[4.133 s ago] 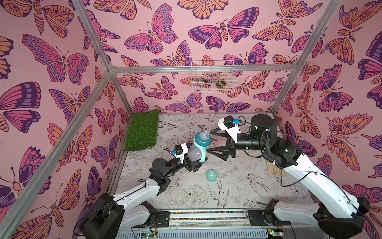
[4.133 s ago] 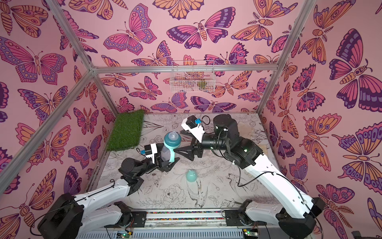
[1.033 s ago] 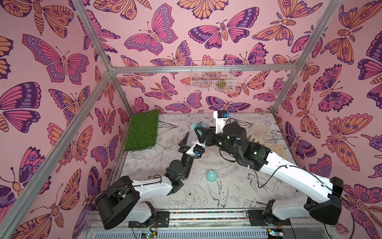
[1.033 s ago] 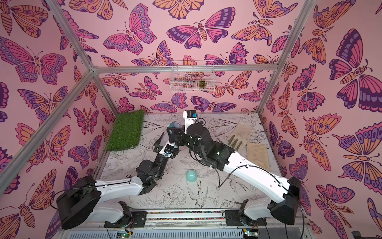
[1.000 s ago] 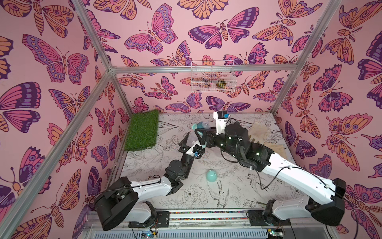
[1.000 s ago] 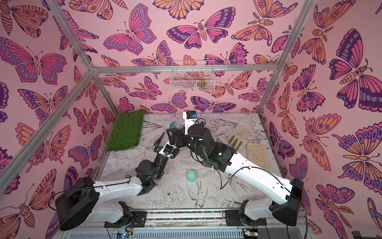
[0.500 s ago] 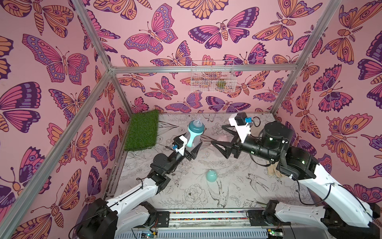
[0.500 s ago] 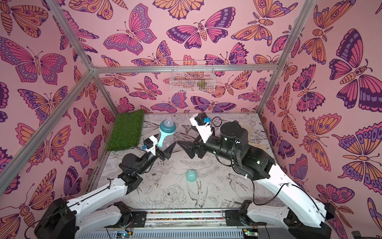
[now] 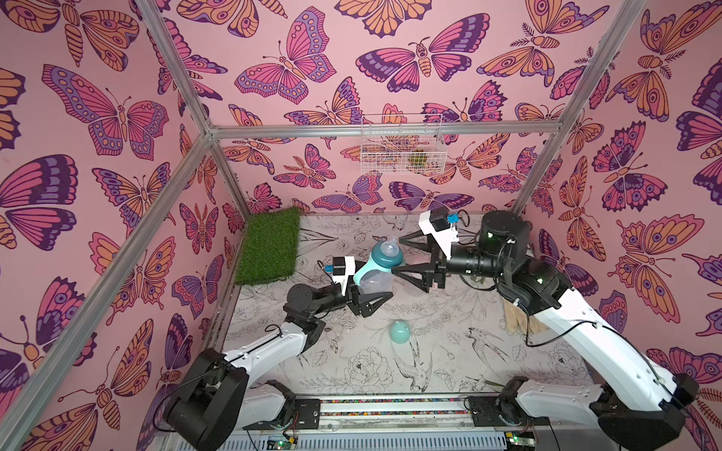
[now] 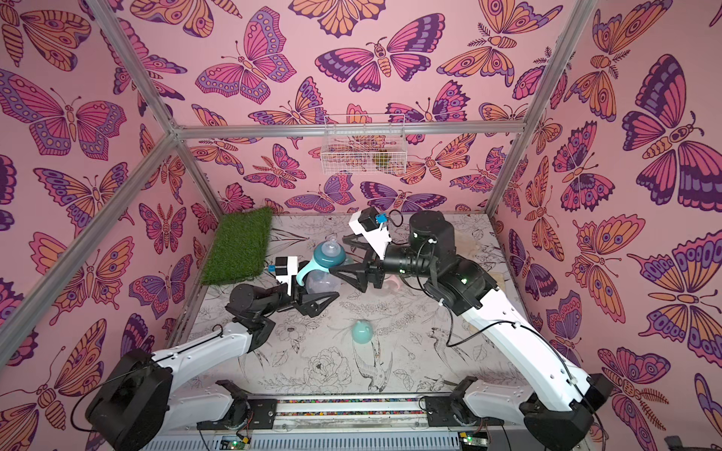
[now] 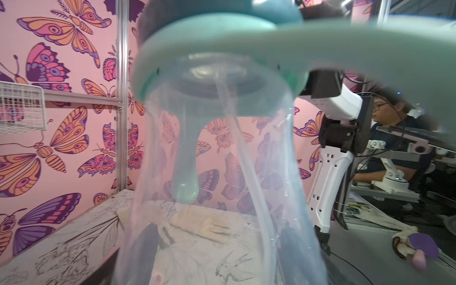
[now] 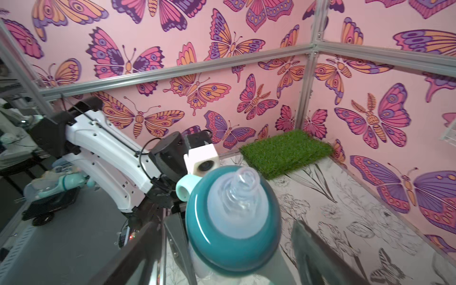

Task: Assemble the baby bottles
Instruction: Screw the nipple onto the baby bottle.

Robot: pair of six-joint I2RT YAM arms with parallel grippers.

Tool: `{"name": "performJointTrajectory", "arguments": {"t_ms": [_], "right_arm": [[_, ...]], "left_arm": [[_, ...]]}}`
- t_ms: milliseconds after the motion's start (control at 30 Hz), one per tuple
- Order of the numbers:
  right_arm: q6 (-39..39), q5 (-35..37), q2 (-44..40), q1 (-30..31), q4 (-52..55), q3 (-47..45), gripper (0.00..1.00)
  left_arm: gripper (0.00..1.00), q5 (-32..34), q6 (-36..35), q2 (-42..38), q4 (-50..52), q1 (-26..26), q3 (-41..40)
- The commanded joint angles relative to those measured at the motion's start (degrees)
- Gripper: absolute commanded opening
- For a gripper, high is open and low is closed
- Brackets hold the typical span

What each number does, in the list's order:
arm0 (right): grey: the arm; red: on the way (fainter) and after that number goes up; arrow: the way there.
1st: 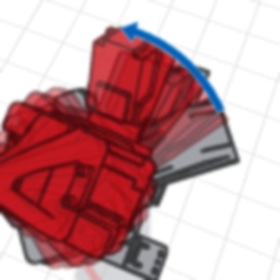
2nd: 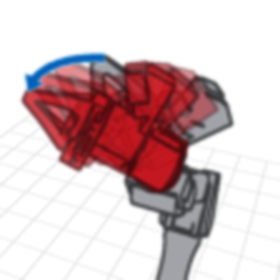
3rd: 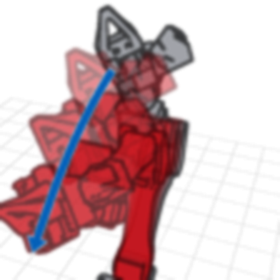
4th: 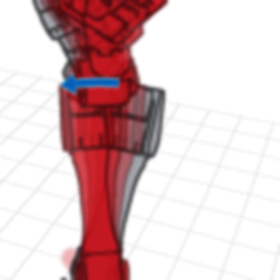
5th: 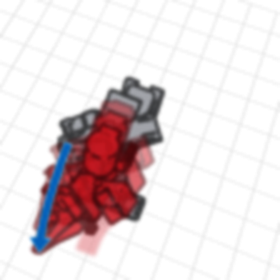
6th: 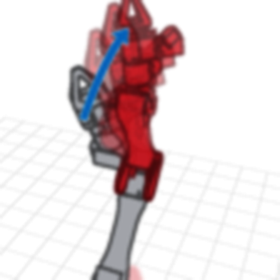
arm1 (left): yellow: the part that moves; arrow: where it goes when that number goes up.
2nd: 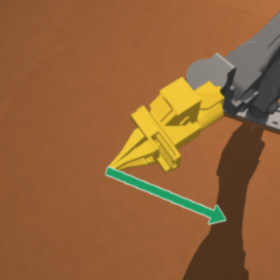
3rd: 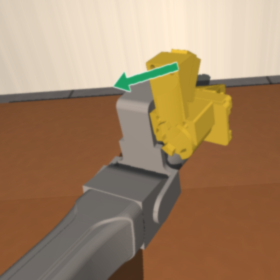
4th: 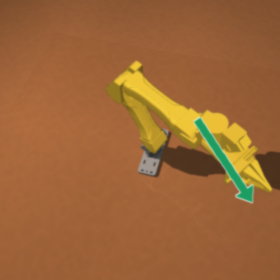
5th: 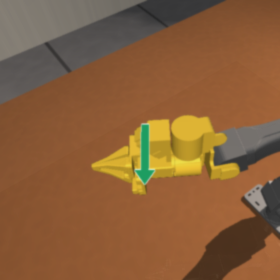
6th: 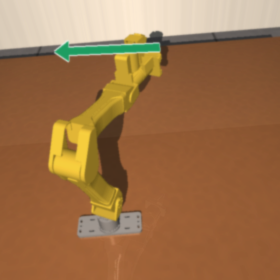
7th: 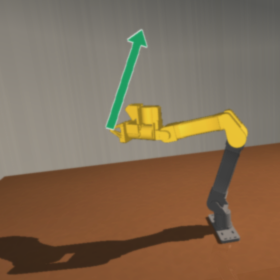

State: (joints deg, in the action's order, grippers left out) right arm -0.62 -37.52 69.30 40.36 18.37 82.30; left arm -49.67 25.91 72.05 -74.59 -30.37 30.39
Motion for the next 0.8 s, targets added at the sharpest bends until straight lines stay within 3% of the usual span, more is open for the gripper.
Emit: {"name": "performJointTrajectory", "arguments": {"t_ms": [0, 400, 600, 767], "right_arm": [[0.8, -6.92, 1.38, -0.3, -1.5, 1.97, 0.84], [3.0, -9.31, 3.61, -0.28, -4.62, 2.48, 0.72], [3.08, -9.58, 3.17, -0.32, -5.34, 2.08, 0.71], [5.44, -8.04, 3.57, -0.29, -6.79, 1.68, 0.53]], "left_arm": [[0.0, -4.42, 4.06, 0.14, -6.8, 0.36, 1.94], [0.0, -5.61, 4.59, 0.28, -6.79, 0.31, 2.39], [0.0, -6.23, 4.91, 0.28, -6.8, 0.31, 2.52], [0.0, -4.42, 4.14, 0.28, -6.84, 0.31, 2.1]]}}
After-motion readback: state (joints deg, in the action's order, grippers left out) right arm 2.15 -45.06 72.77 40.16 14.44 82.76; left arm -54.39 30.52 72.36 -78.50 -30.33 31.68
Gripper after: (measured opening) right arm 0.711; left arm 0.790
